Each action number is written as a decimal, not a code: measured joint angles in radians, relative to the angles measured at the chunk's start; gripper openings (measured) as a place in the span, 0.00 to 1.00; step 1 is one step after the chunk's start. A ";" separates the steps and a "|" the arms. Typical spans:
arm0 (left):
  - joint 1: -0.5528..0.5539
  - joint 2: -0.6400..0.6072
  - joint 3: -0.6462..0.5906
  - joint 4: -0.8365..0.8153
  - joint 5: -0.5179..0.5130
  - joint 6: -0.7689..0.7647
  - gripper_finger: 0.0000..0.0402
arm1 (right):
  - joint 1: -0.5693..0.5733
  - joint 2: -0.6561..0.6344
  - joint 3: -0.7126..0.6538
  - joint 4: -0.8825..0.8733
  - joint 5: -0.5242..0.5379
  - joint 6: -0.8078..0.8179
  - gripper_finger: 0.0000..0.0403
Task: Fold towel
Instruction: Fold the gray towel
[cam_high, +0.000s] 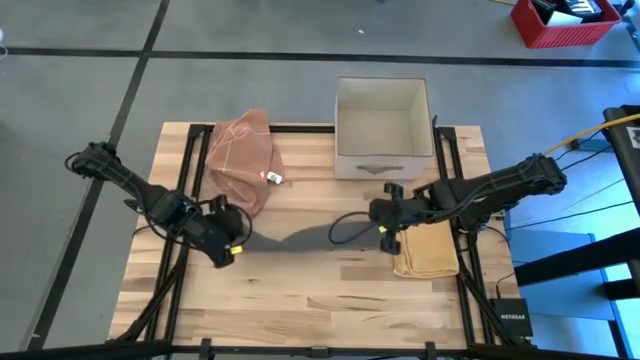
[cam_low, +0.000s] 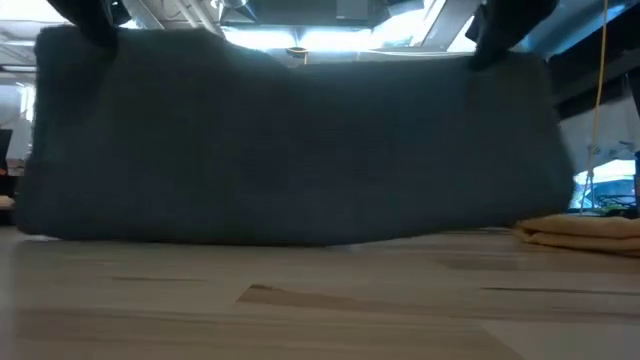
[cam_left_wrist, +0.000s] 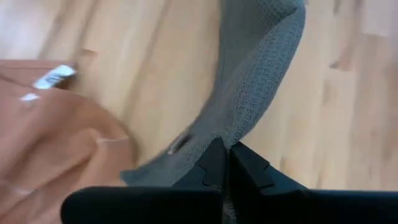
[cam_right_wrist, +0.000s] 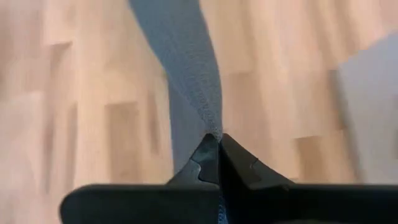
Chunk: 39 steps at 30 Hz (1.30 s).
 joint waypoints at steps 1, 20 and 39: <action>0.000 0.000 0.000 -0.001 0.002 0.007 0.00 | 0.000 0.000 0.000 -0.003 -0.029 0.000 0.00; 0.004 0.089 -0.089 -0.059 -0.413 0.200 0.00 | 0.084 0.019 -0.188 0.129 0.582 -0.053 0.00; -0.224 0.363 -0.188 0.465 -0.063 0.024 0.01 | 0.353 0.026 -0.483 0.425 0.277 0.120 0.03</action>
